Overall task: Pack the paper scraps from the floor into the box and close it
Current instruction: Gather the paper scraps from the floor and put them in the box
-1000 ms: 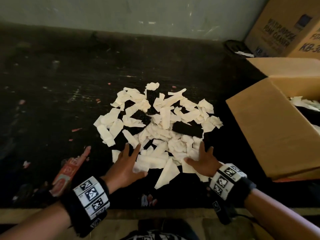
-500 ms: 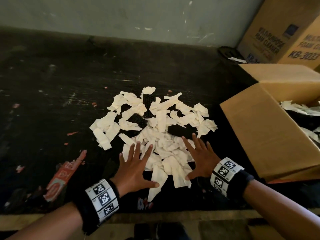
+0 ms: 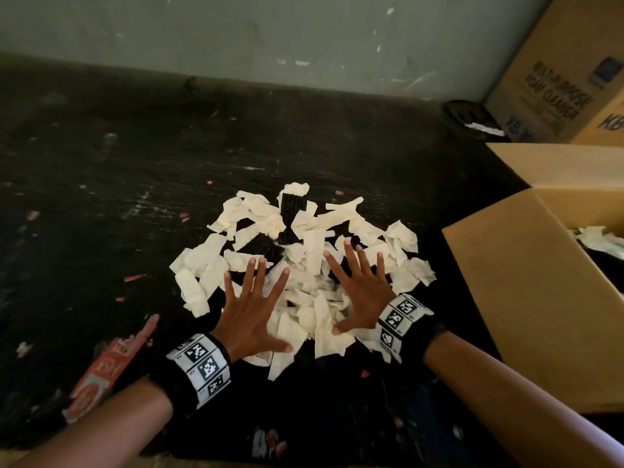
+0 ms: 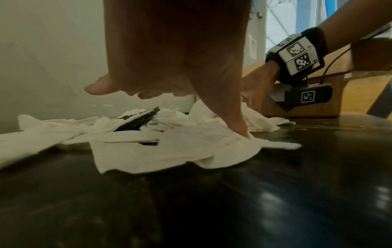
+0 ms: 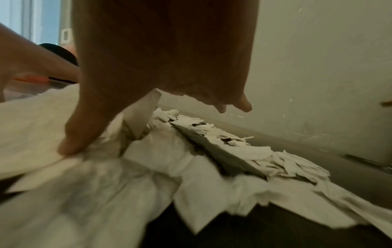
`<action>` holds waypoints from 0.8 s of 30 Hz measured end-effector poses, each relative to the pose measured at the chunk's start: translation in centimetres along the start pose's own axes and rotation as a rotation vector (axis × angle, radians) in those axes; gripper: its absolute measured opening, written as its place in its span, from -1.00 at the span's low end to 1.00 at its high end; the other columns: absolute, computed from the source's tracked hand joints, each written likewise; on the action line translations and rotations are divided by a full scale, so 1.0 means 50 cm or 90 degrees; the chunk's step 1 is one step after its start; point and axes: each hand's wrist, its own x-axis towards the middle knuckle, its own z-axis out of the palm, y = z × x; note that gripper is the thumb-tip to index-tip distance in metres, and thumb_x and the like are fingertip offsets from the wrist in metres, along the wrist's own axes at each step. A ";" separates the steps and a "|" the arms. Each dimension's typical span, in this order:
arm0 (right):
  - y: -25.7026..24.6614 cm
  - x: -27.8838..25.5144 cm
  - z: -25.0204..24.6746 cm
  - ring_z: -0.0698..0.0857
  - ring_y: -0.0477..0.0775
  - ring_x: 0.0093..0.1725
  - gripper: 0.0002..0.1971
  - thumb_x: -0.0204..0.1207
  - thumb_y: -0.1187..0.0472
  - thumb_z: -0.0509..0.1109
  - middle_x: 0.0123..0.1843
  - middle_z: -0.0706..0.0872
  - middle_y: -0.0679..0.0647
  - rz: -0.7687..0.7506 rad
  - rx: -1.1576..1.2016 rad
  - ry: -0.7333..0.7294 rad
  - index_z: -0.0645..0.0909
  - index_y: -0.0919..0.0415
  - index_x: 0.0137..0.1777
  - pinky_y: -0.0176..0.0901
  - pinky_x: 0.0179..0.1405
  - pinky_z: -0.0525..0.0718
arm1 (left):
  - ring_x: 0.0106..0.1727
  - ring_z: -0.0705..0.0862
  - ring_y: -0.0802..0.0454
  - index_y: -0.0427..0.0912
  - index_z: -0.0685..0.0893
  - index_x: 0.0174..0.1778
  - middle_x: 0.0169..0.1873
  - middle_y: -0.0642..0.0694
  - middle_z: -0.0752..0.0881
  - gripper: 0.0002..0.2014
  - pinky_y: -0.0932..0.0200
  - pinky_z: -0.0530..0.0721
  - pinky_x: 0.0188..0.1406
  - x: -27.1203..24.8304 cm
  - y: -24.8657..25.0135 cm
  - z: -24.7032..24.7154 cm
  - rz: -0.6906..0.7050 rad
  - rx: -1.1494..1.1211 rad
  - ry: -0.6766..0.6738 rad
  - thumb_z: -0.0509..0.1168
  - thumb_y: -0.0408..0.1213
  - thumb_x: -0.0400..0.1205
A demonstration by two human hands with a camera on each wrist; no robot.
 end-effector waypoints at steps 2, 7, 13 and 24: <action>0.009 0.028 -0.008 -0.43 0.39 0.61 0.48 -0.04 -0.50 0.52 0.59 -0.60 0.19 -0.020 -0.004 -0.027 -0.58 -0.16 0.55 0.62 0.44 -0.33 | 0.47 -0.67 -0.15 0.14 -0.54 0.53 0.48 -0.26 -0.63 0.39 -0.50 -0.51 0.35 0.021 -0.009 -0.005 0.006 -0.017 -0.038 0.26 0.62 0.09; 0.026 0.095 -0.034 -0.49 0.38 0.59 0.51 -0.06 -0.40 0.62 0.58 -0.65 0.13 -0.068 0.021 -0.127 -0.57 -0.21 0.55 0.64 0.43 -0.30 | 0.47 -0.67 -0.25 0.23 -0.61 0.47 0.45 -0.15 -0.70 0.43 -0.60 -0.44 0.36 0.083 -0.027 -0.020 0.037 -0.077 -0.139 0.33 0.60 0.01; 0.023 0.145 -0.032 -0.41 0.39 0.62 0.50 -0.05 -0.34 0.66 0.60 -0.61 0.14 -0.124 0.085 -0.156 -0.58 -0.28 0.52 0.67 0.46 -0.17 | 0.60 -0.44 -0.23 0.31 -0.69 0.36 0.54 -0.16 -0.58 0.41 -0.54 -0.27 0.44 0.131 -0.026 -0.026 0.041 -0.106 -0.177 0.42 0.50 0.08; -0.015 0.135 -0.024 0.08 0.33 0.66 0.39 0.21 -0.21 0.61 0.62 -0.58 0.15 -0.205 0.145 -0.041 -0.58 -0.11 0.55 0.26 0.45 0.41 | 0.50 0.43 -0.23 0.16 -0.44 0.57 0.65 -0.30 -0.24 0.18 -0.02 0.57 0.20 0.107 -0.015 -0.033 0.066 -0.204 0.040 0.48 0.03 0.43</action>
